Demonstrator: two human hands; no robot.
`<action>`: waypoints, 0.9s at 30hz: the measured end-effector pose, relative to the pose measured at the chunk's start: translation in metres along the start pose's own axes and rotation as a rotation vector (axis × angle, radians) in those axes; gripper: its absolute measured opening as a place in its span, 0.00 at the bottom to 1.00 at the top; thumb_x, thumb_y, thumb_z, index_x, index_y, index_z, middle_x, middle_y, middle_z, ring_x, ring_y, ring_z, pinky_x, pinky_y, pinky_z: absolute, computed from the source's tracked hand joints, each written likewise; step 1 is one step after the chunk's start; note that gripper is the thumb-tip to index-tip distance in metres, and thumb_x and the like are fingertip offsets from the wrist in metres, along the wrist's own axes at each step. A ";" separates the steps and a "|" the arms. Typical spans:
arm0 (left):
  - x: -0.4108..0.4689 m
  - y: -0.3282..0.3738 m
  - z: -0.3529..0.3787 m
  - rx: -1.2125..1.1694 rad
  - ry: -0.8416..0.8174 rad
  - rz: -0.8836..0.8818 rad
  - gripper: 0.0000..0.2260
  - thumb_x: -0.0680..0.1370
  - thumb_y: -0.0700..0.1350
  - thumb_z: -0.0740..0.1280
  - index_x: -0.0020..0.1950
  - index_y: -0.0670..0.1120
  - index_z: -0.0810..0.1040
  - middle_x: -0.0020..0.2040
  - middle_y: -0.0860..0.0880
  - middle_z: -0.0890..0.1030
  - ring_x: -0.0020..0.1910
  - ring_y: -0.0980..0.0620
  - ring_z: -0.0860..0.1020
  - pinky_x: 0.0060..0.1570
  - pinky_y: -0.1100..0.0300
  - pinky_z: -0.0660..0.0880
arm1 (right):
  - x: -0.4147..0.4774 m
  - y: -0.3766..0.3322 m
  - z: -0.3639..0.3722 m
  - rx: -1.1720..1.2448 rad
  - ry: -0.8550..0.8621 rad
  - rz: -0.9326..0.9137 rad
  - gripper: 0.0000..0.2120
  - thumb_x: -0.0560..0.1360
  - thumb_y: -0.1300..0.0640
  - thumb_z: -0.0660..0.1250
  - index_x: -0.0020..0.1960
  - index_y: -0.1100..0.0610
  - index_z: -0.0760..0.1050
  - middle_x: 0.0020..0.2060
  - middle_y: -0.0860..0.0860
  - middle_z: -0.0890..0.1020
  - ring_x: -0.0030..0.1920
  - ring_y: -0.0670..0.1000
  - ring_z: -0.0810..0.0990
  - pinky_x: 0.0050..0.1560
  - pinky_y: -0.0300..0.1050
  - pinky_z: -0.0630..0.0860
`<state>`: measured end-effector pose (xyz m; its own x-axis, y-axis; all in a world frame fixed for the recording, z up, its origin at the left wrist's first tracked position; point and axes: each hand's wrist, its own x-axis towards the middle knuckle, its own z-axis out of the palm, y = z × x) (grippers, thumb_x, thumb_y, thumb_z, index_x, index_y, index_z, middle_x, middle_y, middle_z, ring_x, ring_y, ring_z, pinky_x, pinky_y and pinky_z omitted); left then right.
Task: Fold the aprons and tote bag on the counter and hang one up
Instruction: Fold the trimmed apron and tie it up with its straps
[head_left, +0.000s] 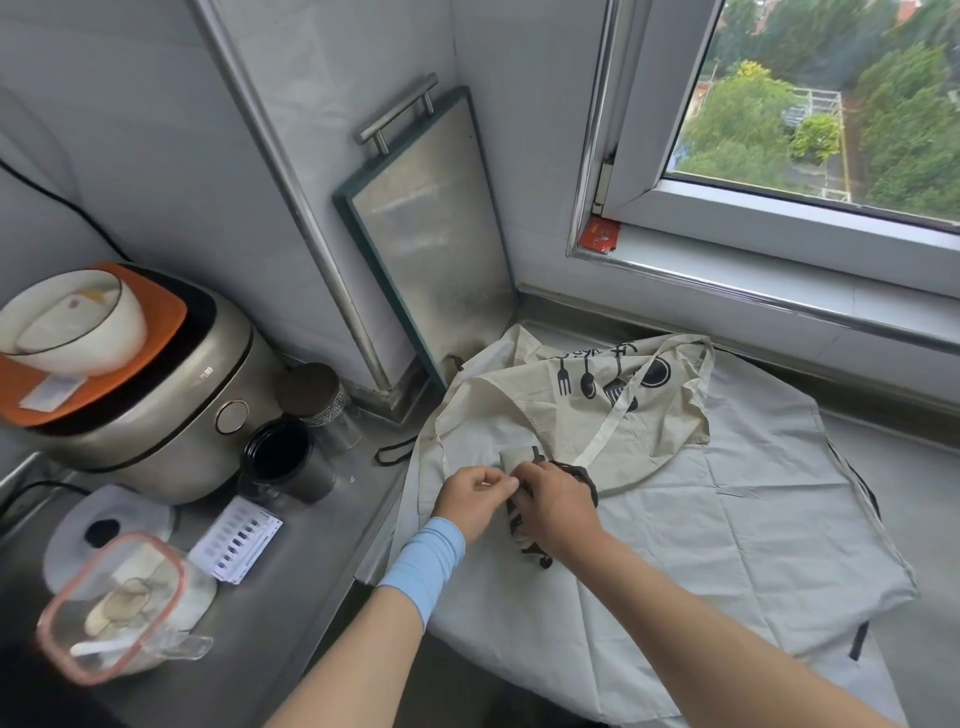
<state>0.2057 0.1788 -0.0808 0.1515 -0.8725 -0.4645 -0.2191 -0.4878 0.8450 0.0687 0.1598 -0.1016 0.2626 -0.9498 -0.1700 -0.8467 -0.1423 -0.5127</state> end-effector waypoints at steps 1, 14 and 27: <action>0.001 0.001 -0.001 0.006 -0.031 0.018 0.06 0.77 0.45 0.69 0.40 0.51 0.80 0.44 0.54 0.82 0.48 0.55 0.78 0.48 0.68 0.72 | -0.002 0.001 -0.001 0.025 0.007 0.015 0.10 0.78 0.49 0.60 0.46 0.52 0.77 0.42 0.49 0.78 0.45 0.55 0.78 0.45 0.52 0.74; 0.065 0.040 0.027 1.229 -0.383 0.209 0.28 0.77 0.52 0.66 0.76 0.54 0.61 0.70 0.44 0.70 0.71 0.42 0.64 0.69 0.52 0.65 | -0.015 0.036 -0.012 0.236 0.064 0.076 0.09 0.76 0.54 0.65 0.47 0.50 0.84 0.42 0.47 0.79 0.46 0.49 0.76 0.45 0.46 0.73; 0.045 0.029 0.016 0.783 -0.321 -0.115 0.25 0.68 0.57 0.72 0.59 0.48 0.73 0.54 0.47 0.80 0.50 0.49 0.79 0.53 0.54 0.78 | -0.012 0.047 -0.032 0.928 -0.008 0.479 0.14 0.73 0.57 0.73 0.31 0.57 0.73 0.28 0.52 0.73 0.32 0.50 0.71 0.36 0.43 0.69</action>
<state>0.1902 0.1248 -0.0812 -0.0411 -0.7239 -0.6887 -0.8401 -0.3481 0.4160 0.0114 0.1556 -0.0966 -0.0007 -0.8481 -0.5299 -0.1757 0.5217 -0.8348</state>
